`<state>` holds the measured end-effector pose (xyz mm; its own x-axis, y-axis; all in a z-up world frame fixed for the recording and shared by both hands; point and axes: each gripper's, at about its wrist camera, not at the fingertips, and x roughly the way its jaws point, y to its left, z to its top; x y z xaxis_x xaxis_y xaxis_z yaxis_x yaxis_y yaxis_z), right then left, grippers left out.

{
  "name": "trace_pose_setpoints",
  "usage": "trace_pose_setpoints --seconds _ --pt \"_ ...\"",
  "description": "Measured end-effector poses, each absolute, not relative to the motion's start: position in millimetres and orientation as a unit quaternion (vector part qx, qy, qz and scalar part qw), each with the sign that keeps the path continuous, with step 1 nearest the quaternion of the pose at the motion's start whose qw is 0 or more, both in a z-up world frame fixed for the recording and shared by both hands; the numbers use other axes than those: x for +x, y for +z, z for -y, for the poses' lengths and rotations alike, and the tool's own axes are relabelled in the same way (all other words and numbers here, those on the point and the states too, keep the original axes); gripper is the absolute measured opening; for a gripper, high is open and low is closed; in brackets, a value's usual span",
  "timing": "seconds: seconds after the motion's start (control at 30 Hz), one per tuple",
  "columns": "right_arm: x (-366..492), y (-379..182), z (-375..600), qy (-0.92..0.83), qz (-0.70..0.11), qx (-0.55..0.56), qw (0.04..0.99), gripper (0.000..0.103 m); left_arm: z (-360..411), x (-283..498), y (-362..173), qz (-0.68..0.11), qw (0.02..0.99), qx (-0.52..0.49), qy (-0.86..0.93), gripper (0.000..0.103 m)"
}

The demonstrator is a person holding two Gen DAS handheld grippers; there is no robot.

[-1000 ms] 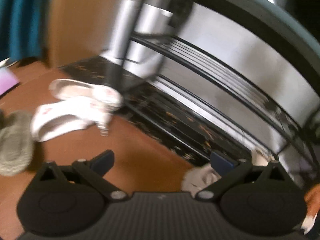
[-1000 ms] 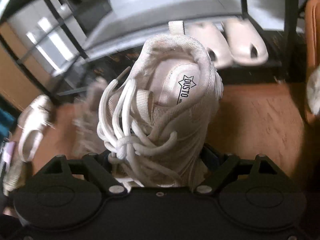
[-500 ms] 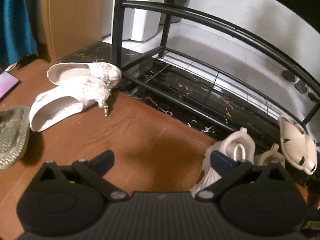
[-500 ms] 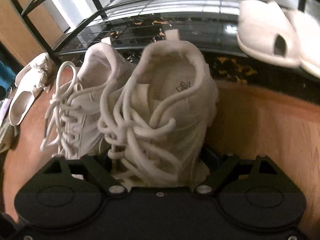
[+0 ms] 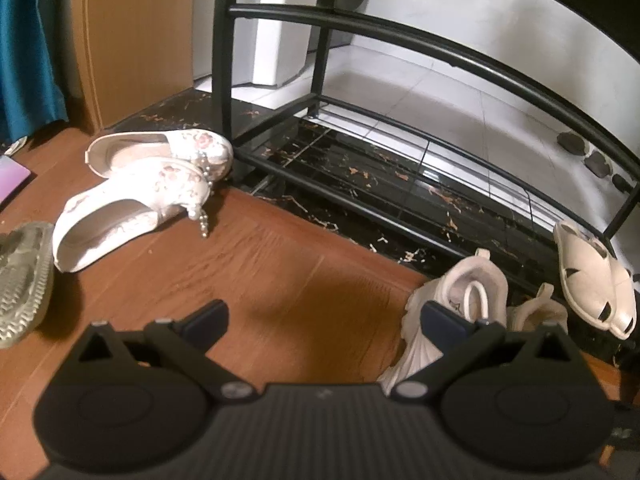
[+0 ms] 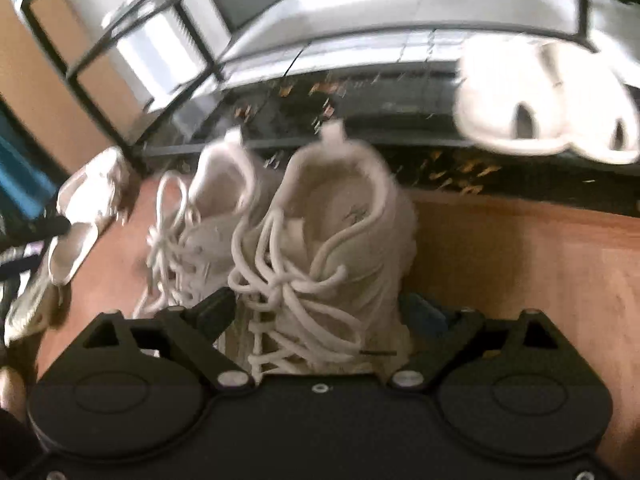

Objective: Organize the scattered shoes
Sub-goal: 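Lower the beige sneaker beside the white sneaker with the right tool, then open the right tool and withdraw from the sneaker pair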

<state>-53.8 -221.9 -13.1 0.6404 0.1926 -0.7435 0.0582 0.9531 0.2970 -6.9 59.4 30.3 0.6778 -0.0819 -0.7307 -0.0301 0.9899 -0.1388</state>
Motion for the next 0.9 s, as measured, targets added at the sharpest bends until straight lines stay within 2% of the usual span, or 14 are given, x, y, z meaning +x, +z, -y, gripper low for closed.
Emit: trace_pose_setpoints --seconds 0.23,0.4,0.5,0.6,0.7,0.77,0.9 --pt "-75 5 223 -0.021 -0.373 0.108 0.921 0.09 -59 -9 30 -0.405 0.912 -0.066 -0.018 0.102" --pt "-77 3 235 -0.049 -0.376 0.182 0.907 0.084 -61 -9 29 -0.408 0.91 -0.067 -0.016 0.102" --pt "-83 5 237 -0.046 -0.366 0.216 0.904 0.085 -60 -9 29 -0.409 0.91 -0.066 -0.018 0.102" --pt "-94 16 241 -0.033 -0.328 0.265 0.906 0.093 -60 -9 28 -0.409 0.91 -0.067 -0.018 0.102" --pt "-101 25 244 -0.014 -0.294 0.285 0.912 0.095 -60 -7 27 -0.414 0.908 -0.066 -0.015 0.102" --pt "-102 32 244 -0.004 -0.282 0.273 0.92 0.095 -60 -7 26 -0.416 0.907 -0.066 -0.014 0.102" --pt "-101 43 229 -0.051 -0.268 0.154 0.95 0.095 -60 -7 26 -0.414 0.908 -0.066 -0.017 0.102"
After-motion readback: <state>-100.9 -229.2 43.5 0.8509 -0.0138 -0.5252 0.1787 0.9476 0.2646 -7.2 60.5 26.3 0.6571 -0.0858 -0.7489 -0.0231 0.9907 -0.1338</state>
